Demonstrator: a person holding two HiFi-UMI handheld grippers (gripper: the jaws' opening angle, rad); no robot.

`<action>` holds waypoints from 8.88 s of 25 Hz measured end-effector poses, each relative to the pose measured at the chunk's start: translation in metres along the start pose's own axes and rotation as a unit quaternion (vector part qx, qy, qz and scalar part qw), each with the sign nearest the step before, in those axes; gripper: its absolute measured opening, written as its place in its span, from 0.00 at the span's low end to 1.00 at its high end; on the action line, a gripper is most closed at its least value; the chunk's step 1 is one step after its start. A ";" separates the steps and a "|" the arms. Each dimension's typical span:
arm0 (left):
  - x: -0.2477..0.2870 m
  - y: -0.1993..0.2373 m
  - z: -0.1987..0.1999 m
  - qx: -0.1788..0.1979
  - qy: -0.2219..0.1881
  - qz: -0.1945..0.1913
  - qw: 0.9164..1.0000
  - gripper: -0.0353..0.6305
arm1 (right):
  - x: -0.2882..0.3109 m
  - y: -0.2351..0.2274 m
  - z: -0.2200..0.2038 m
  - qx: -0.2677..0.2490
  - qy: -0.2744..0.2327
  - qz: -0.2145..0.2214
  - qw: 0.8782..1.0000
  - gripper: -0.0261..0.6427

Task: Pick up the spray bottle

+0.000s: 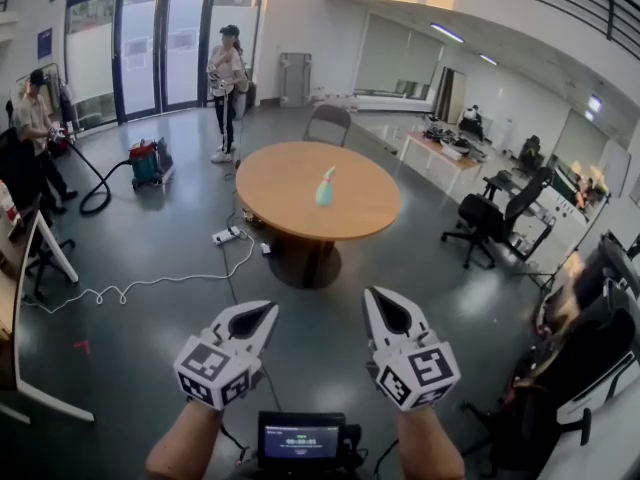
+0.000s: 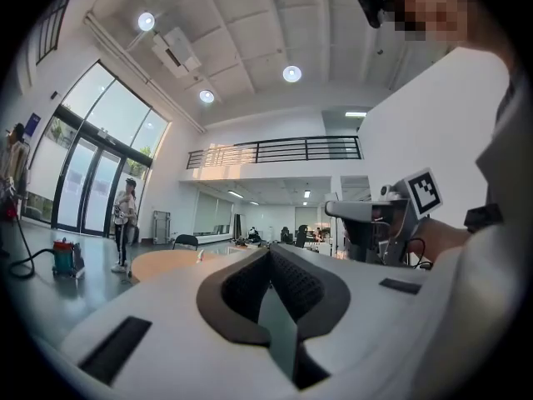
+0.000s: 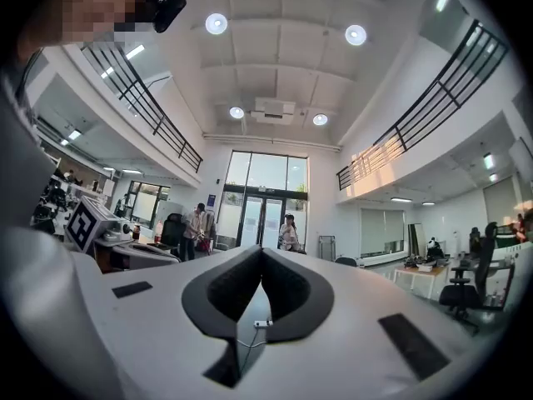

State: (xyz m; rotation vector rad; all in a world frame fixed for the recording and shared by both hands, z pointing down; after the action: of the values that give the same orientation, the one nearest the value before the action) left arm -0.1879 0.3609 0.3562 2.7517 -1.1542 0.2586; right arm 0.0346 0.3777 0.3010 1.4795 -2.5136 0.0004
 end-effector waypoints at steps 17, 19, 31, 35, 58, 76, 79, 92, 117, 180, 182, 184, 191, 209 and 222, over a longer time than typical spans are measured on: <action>0.010 0.049 -0.002 0.002 0.010 0.008 1.000 0.06 | 0.041 0.013 -0.005 0.023 -0.003 -0.016 1.000 0.06; 0.017 0.052 0.001 0.008 0.007 0.015 1.000 0.06 | 0.049 0.004 -0.007 0.028 -0.019 -0.002 0.999 0.06; 0.116 0.088 0.038 0.014 0.002 0.081 0.997 0.06 | 0.127 -0.103 -0.012 0.019 -0.018 0.037 0.999 0.09; 0.164 0.084 0.053 0.011 -0.006 0.088 0.996 0.06 | 0.141 -0.146 -0.011 0.012 -0.016 0.040 0.999 0.09; 0.324 0.139 0.062 -0.029 0.031 0.030 0.999 0.18 | 0.248 -0.271 -0.038 0.054 0.030 0.041 0.997 0.21; 0.371 0.318 0.075 -0.018 0.036 -0.038 0.998 0.26 | 0.414 -0.268 -0.010 0.089 0.062 -0.034 0.993 0.27; 0.376 0.343 0.075 -0.020 0.037 -0.047 0.998 0.26 | 0.435 -0.264 -0.008 0.084 0.068 -0.035 0.993 0.30; 0.415 0.387 0.070 -0.047 0.055 -0.058 0.996 0.26 | 0.496 -0.275 -0.004 0.085 0.089 -0.042 0.992 0.38; 0.587 0.430 0.060 -0.088 0.102 0.038 0.990 0.26 | 0.617 -0.426 -0.072 0.063 0.147 0.082 0.984 0.57; 0.700 0.530 -0.130 -0.142 0.281 0.015 0.949 0.25 | 0.773 -0.394 -0.280 0.077 0.278 0.066 0.955 0.69; 0.699 0.531 -0.128 -0.139 0.278 0.014 0.950 0.19 | 0.772 -0.394 -0.278 0.081 0.272 0.069 0.956 0.69; 0.699 0.532 -0.124 -0.136 0.272 0.013 0.952 0.19 | 0.772 -0.395 -0.271 0.080 0.269 0.064 0.958 0.69; 0.696 0.530 -0.099 -0.126 0.250 0.011 0.960 0.13 | 0.765 -0.398 -0.252 0.084 0.263 0.080 0.958 0.69; 0.674 0.502 -0.015 -0.067 0.162 0.025 0.984 0.06 | 0.709 -0.418 -0.143 0.047 0.204 0.061 0.976 0.69; 0.670 0.485 0.016 -0.049 0.128 0.030 0.990 0.06 | 0.681 -0.435 -0.114 0.051 0.183 0.042 0.981 0.69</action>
State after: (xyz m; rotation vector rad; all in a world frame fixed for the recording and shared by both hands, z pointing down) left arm -0.0723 -0.4424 0.5168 2.5116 -1.1487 0.5296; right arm 0.1142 -0.4111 0.4940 1.2699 -2.2989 0.3862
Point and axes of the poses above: the fingertips, and each gripper's own axes: x forward along the fingers, y to its left, z out of its top, the point moved 7 cm from there along -x, backward along the fingers, and after that the axes turned 14 degrees about y, right-handed, at the moved point
